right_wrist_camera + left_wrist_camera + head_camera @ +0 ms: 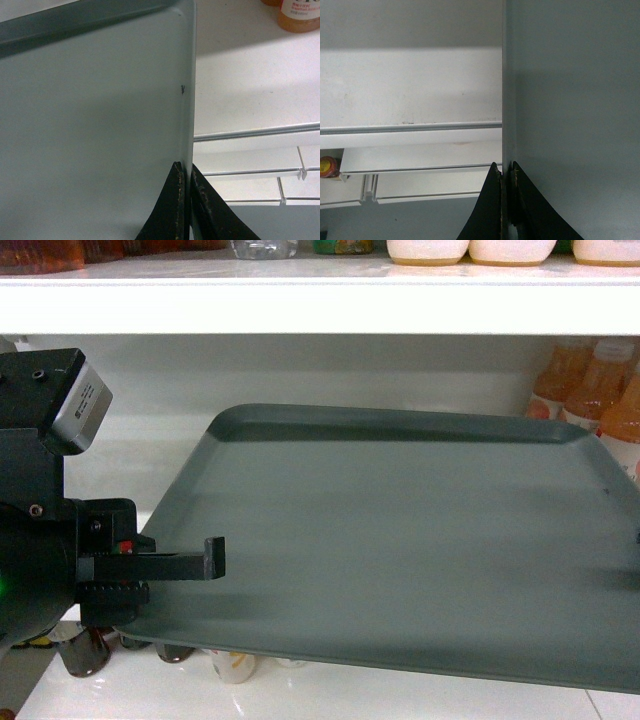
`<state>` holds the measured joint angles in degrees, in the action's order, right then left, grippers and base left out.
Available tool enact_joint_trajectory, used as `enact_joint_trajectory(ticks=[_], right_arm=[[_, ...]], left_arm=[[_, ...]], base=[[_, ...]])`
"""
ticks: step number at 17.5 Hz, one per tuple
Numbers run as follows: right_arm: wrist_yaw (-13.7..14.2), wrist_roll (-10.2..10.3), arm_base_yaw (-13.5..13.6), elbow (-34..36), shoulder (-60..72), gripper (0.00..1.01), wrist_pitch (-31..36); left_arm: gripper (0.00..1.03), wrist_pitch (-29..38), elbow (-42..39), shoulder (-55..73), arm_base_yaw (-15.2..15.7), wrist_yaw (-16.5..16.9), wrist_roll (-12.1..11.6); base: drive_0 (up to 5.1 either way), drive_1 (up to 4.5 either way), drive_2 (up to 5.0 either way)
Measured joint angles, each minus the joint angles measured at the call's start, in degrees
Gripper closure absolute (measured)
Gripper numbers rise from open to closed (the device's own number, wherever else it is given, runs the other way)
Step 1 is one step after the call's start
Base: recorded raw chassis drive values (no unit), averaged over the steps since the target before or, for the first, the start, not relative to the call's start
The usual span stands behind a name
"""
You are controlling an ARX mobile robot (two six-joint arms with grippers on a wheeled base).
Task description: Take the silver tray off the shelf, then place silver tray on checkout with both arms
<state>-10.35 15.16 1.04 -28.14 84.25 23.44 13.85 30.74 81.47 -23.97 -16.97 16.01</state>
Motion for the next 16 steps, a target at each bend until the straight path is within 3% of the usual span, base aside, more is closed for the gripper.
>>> enact_joint_trajectory(ticks=[16], right_arm=[[0.0,0.1,0.0,0.0,0.0,0.98,-0.3]], left_arm=[[1.0,-0.2,0.0,0.0,0.0,0.0,0.0]], base=[[0.1,-4.25,4.4]])
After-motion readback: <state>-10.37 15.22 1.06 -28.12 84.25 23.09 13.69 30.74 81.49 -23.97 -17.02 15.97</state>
